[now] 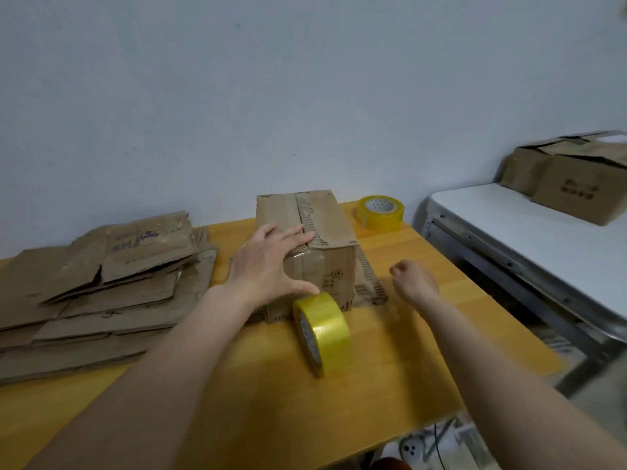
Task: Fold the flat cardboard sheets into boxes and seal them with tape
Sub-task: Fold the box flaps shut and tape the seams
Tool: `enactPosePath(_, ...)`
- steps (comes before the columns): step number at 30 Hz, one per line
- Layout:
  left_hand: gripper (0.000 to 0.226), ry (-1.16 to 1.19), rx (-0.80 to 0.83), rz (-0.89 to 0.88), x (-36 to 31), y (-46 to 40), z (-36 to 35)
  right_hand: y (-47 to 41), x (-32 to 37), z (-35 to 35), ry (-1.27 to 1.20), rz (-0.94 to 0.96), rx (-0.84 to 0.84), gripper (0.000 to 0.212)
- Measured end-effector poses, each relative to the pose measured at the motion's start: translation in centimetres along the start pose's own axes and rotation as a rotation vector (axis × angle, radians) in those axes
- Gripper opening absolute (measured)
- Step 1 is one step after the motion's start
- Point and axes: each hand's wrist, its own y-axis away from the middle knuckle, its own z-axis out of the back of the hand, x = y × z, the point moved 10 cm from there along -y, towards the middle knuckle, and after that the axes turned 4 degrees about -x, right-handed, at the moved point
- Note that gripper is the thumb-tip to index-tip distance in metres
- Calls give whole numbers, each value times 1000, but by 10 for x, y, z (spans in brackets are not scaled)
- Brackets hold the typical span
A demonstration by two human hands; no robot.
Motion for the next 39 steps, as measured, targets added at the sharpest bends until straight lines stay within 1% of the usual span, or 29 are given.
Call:
enactPosePath(1,109,-8,1,0,1,-2,-1,-12,-7,-6,121,19,7,34)
enactPosePath(2,112,-14,0,-1,2,-4,-2,-23,-16,-16,203,25,50,41)
enactPosePath(4,117,-27,-4,-9,4,-9,-5,-40,-31,-30,318,35,98,48)
enactPosePath(5,118,-38,-1,-17,5,-12,-6,-46,-35,-33,358,48,87,45)
enactPosePath(8,120,-70,19,-34,6,-17,-8,-55,-34,-29,400,97,-29,28)
enactPosePath(10,118,-83,12,-47,5,-19,-7,-55,-31,-24,322,83,-64,20)
enactPosePath(13,113,-74,-20,-63,3,-19,-3,-43,-33,-17,0,-55,-34,20)
enactPosePath(15,112,-100,-30,-80,1,-23,-2,-30,-26,2,-224,-85,-104,19)
enactPosePath(16,113,-121,-34,-88,1,-24,-1,-19,-17,16,-325,-60,-168,17)
enactPosePath(18,118,-160,-32,-91,1,-24,0,9,8,50,-464,82,-332,13)
enactPosePath(19,121,-175,-33,-87,2,-23,-1,26,28,66,-494,201,-392,14)
enactPosePath(20,124,-185,-40,-82,1,-22,-2,44,51,76,-506,342,-405,14)
enactPosePath(21,127,-186,-49,-77,-1,-21,-2,62,77,79,-503,491,-368,15)
enactPosePath(22,129,-176,-59,-67,-2,-20,-2,77,100,75,-480,620,-296,17)
enactPosePath(23,132,-151,-69,-50,-3,-18,-2,88,119,66,-441,711,-207,21)
enactPosePath(24,134,-117,-79,-29,-3,-15,-1,97,133,55,-389,764,-124,24)
enactPosePath(26,138,-33,-135,42,-3,-6,3,101,146,37,-278,773,-27,30)
enactPosePath(27,138,48,-214,107,0,2,7,99,146,33,-257,748,-12,33)
enactPosePath(28,134,164,-331,193,5,14,13,96,145,31,-262,723,-9,35)
enactPosePath(29,125,303,-459,293,10,29,16,94,145,31,-271,708,-11,36)
enactPosePath(30,111,453,-553,395,16,44,12,94,145,30,-272,703,-13,36)
enactPosePath(31,95,610,-572,492,20,55,1,94,145,30,-266,703,-16,35)
enactPosePath(32,81,774,-515,574,21,60,-17,93,146,29,-261,702,-23,35)
enactPosePath(33,69,934,-410,630,19,59,-37,93,147,29,-256,702,-33,34)
enactPosePath(34,59,1074,-304,658,15,56,-55,93,148,29,-247,703,-41,32)
enactPosePath(35,51,1167,-234,664,13,53,-64,93,149,28,-234,705,-45,30)
enactPosePath(36,48,1201,-205,651,13,49,-67,93,150,27,-213,711,-46,29)
enactPosePath(39,42,1186,-171,614,19,38,-67,98,156,26,-139,772,-74,26)
